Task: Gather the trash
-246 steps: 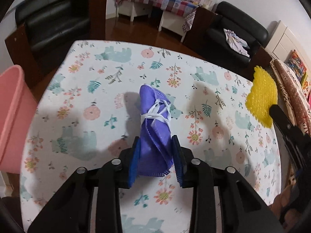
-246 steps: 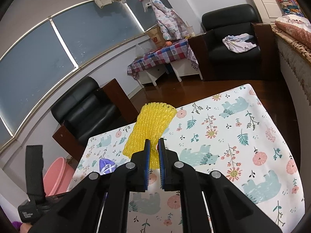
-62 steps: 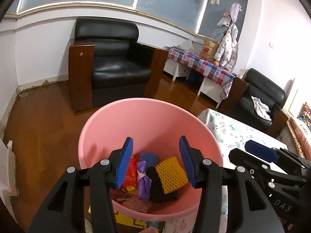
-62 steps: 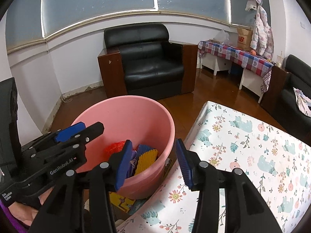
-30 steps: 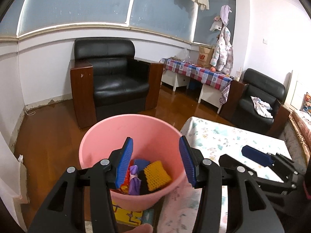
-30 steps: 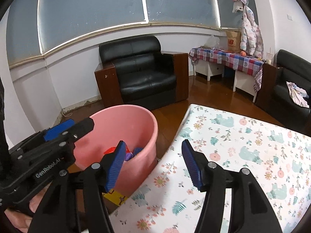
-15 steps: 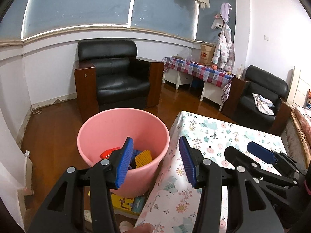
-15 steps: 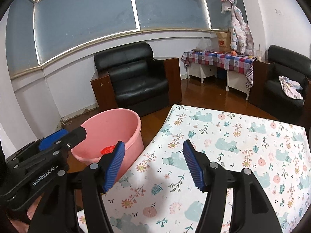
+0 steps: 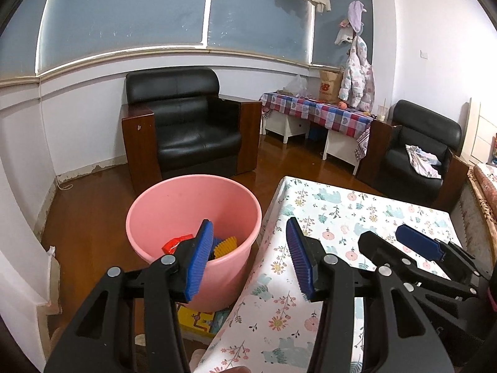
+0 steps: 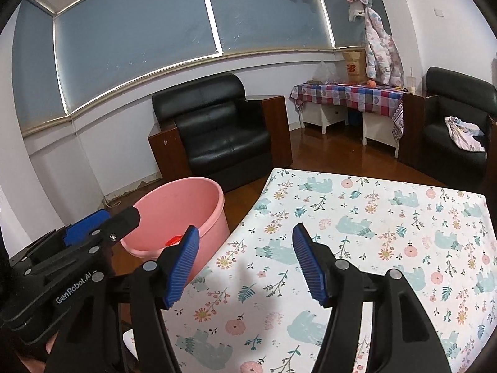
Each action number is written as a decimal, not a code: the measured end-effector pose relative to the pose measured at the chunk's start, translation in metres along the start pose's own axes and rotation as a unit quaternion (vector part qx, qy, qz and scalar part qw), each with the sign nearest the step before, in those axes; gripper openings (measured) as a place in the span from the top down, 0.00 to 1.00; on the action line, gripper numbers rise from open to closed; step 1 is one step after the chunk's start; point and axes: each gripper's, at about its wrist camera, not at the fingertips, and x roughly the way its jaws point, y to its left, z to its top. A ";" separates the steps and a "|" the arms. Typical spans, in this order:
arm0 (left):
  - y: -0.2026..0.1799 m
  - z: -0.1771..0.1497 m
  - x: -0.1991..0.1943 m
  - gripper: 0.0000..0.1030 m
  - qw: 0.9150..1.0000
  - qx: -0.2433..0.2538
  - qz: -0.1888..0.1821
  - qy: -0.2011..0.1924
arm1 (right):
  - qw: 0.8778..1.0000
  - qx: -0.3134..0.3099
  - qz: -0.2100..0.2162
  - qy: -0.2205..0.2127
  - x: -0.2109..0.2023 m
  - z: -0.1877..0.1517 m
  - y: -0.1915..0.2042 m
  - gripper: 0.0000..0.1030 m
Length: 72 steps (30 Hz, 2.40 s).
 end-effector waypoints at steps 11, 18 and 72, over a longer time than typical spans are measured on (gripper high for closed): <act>-0.003 0.000 -0.005 0.52 1.000 0.004 0.006 -0.002 | 1.000 0.004 -0.005 -0.012 -0.014 -0.001 -0.008 0.40; -0.006 -0.001 -0.008 0.52 1.000 0.007 0.009 -0.003 | 1.000 0.007 -0.005 -0.014 -0.018 -0.002 -0.009 0.40; -0.018 -0.010 -0.001 0.52 0.999 0.028 0.025 0.015 | 1.000 0.024 -0.007 -0.013 -0.028 -0.010 -0.027 0.40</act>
